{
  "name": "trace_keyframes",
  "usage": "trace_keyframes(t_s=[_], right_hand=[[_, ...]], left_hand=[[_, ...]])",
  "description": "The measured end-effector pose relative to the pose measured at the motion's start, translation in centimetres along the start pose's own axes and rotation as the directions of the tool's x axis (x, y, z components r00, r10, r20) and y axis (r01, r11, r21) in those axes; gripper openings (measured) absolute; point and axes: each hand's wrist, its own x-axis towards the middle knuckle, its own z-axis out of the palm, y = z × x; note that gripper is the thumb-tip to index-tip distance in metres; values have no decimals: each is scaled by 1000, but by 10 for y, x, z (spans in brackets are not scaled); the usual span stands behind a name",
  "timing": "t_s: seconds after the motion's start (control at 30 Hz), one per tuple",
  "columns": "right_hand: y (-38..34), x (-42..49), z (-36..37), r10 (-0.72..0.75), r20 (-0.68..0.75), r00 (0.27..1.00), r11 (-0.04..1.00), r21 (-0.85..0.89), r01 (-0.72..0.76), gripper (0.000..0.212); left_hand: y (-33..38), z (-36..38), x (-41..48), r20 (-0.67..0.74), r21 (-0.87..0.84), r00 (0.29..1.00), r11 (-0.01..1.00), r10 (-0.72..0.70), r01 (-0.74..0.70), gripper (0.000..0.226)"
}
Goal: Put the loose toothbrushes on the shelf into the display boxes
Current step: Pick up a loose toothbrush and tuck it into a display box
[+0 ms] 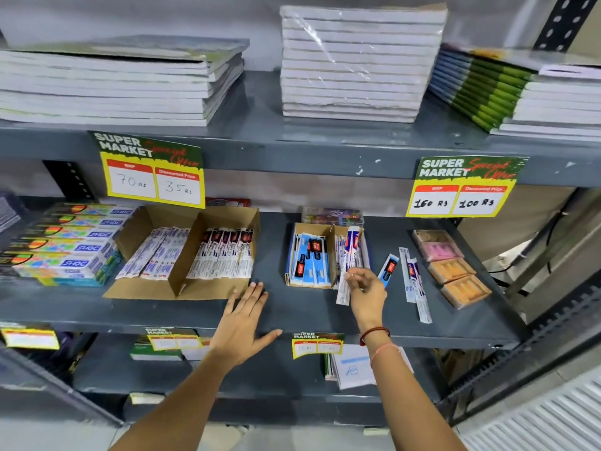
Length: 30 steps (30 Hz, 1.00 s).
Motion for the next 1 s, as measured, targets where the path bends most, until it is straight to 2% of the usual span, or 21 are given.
trace_keyframes(t_s=[0.17, 0.3, 0.47, 0.6, 0.73, 0.87, 1.0], right_hand=[[-18, -2, 34, -84, 132, 988, 994, -54, 92, 16], [-33, -11, 74, -165, 280, 946, 973, -108, 202, 20], [-49, -28, 134, -271, 491, 828, 862, -260, 436, 24], [-52, -35, 168, -258, 601, 756, 766, -350, 540, 23], [-52, -39, 189, -215, 640, 737, 655, -465, 595, 27], [-53, -43, 202, -153, 633, 759, 558, -579, 595, 29], [-55, -49, 208, -148, 597, 788, 510, -637, 578, 29]], left_hand=[[-26, -9, -15, 5, 33, 998, 998, -58, 58, 89], [-49, -15, -29, 36, 14, 991, 992, -128, 127, 93], [-67, -20, -41, 73, -21, 980, 982, -185, 187, 93], [-77, -17, -42, 51, -14, 981, 983, -185, 186, 92], [-80, -8, -38, 17, 0, 992, 992, -127, 127, 92], [-81, -5, -35, 3, -14, 997, 997, -79, 79, 93], [-84, -6, -33, -13, -39, 999, 998, -48, 48, 92]])
